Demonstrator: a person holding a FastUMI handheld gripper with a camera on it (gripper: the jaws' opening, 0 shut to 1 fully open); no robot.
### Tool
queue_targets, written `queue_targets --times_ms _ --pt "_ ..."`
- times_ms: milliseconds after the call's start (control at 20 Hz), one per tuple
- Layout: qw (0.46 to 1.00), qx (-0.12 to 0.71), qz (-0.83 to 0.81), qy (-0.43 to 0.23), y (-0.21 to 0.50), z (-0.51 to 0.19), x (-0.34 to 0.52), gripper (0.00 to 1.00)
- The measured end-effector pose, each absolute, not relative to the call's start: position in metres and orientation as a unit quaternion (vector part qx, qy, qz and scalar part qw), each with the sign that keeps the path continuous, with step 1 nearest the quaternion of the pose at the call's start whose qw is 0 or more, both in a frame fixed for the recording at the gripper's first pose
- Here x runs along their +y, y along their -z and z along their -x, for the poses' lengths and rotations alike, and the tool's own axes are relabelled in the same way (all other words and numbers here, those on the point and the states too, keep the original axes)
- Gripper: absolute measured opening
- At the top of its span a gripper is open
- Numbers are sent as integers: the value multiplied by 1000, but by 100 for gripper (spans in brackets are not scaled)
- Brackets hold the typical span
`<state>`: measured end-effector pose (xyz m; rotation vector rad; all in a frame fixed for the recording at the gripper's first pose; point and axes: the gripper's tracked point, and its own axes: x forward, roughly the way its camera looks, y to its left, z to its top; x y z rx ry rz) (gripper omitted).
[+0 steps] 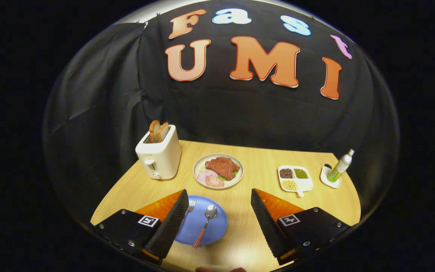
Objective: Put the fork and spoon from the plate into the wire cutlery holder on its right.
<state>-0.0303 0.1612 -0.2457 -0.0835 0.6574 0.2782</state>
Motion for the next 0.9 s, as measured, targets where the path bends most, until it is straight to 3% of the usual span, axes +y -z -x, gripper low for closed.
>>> queue_targets --times_ms 500,800,900 --pt "887 440 45 -131 353 76 188 92" --pt "879 460 49 -119 385 87 195 72" --pt "875 468 54 -111 394 88 193 59"
